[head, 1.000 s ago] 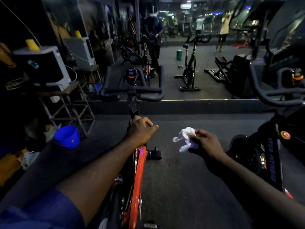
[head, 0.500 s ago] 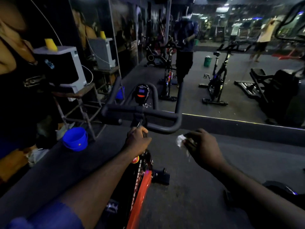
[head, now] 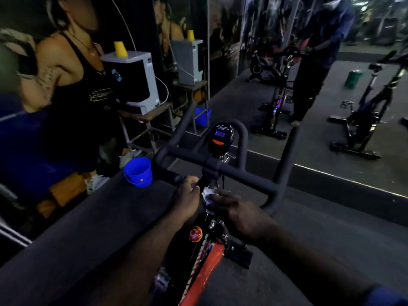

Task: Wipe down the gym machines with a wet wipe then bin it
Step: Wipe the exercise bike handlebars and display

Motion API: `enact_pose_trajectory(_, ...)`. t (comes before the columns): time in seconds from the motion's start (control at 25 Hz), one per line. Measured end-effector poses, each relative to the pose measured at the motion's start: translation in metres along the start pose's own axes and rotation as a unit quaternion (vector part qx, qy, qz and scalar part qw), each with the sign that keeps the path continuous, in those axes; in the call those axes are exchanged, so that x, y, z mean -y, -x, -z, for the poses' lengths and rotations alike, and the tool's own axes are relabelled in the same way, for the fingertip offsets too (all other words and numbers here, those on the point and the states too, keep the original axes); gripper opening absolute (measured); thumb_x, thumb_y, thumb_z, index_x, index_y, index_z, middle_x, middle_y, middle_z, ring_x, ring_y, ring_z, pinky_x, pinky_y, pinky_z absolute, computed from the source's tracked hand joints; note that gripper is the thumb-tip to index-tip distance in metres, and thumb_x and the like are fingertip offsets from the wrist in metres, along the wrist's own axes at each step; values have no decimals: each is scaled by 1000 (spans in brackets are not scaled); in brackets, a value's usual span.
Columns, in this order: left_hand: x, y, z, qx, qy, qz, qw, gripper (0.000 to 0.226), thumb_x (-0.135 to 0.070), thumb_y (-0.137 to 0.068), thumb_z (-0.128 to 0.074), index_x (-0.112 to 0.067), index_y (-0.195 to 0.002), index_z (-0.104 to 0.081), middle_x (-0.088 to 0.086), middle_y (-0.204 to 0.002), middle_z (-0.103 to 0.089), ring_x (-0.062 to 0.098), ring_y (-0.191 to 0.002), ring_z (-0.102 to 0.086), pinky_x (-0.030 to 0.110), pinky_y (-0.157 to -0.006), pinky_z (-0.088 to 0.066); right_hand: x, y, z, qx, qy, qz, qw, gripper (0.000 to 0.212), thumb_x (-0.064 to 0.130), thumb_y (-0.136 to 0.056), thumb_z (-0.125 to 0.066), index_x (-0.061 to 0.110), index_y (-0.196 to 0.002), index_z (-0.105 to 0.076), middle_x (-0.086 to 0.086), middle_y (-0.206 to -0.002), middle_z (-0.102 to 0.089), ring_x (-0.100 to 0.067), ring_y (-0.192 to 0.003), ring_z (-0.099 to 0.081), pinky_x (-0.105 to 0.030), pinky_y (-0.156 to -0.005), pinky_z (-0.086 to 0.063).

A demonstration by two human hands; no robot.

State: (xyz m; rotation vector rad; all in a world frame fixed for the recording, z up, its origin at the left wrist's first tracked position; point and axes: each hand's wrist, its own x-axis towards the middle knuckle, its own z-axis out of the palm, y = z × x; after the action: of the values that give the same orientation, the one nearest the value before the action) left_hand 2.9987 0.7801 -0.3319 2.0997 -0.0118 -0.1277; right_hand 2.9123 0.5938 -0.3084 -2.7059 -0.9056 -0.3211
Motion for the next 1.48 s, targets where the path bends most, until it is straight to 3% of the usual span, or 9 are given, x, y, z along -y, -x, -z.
enact_pose_trajectory(0.2,16,-36,-5,-14,-12,-68,998,23,-48,-84,-52,-42,-102,-64,1,-115,-70,22,-111,-68,50,-103,-54,-6,-16,-10,-20,-81,-137,987,31,49,-110,-39,30,-113,-63,7,-117,-68,-18,-110,-64,-33,-89,-51)
enact_pose_trajectory(0.44,-5,-57,-12,-34,-95,-368,924,23,-6,-91,-50,-17,-101,-68,-2,-97,-71,21,-88,-67,39,-80,-55,-10,-3,-16,1,-37,-267,963,35,49,-107,-26,23,-114,-48,-5,-105,-66,-34,-90,-65,-41,-70,-48)
enact_pose_trajectory(0.56,-6,-74,-18,-18,-99,-447,889,22,3,-87,-56,-10,-95,-73,1,-94,-71,20,-84,-68,33,-77,-56,2,26,-6,-27,-36,-258,965,44,46,-108,-28,25,-134,-56,3,-123,-66,-22,-104,-64,-37,-84,-51)
enact_pose_trajectory(0.68,-2,-88,-29,23,-114,-463,879,17,-4,-85,-62,-13,-90,-75,-1,-86,-69,20,-78,-66,35,-69,-56,10,6,-14,-15,-26,-263,964,47,45,-110,-32,29,-152,-47,9,-143,-59,-17,-119,-60,-38,-96,-50)
enact_pose_trajectory(0.84,9,-95,-32,102,-118,-497,854,27,-20,-83,-64,-10,-102,-79,5,-96,-75,24,-88,-69,35,-79,-56,23,-28,-32,6,72,-352,933,45,50,-111,-23,23,-128,-55,-1,-109,-66,-28,-95,-63,-44,-81,-50)
enact_pose_trajectory(1.0,8,-95,-33,94,-62,-478,871,29,-1,-83,-67,-9,-107,-82,5,-104,-79,16,-97,-70,22,-92,-52,15,-27,-11,72,108,-335,933,30,49,-106,-37,21,-108,-47,-8,-95,-64,-34,-79,-65,-41,-63,-53)
enact_pose_trajectory(1.08,8,-95,-35,90,-55,-483,869,32,8,-83,-67,-9,-105,-82,5,-103,-79,16,-97,-71,17,-92,-50,2,-12,-1,141,87,-319,933,42,50,-104,-17,20,-113,-46,-8,-105,-63,-36,-90,-66,-45,-73,-56)
enact_pose_trajectory(1.24,9,-97,-35,82,-64,-484,869,30,9,-83,-68,-7,-104,-82,6,-102,-78,16,-96,-71,16,-92,-50,26,3,-17,-34,87,-375,922,46,46,-110,-29,25,-139,-58,1,-130,-69,-25,-115,-65,-43,-103,-50)
enact_pose_trajectory(1.48,-7,-94,-25,172,-32,-317,932,29,5,-93,-66,-19,-100,-81,-4,-94,-80,8,-83,-75,18,-79,-56,25,2,-46,-83,93,-277,953,53,39,-105,-47,23,-155,-43,2,-146,-56,-21,-125,-57,-39,-96,-44)
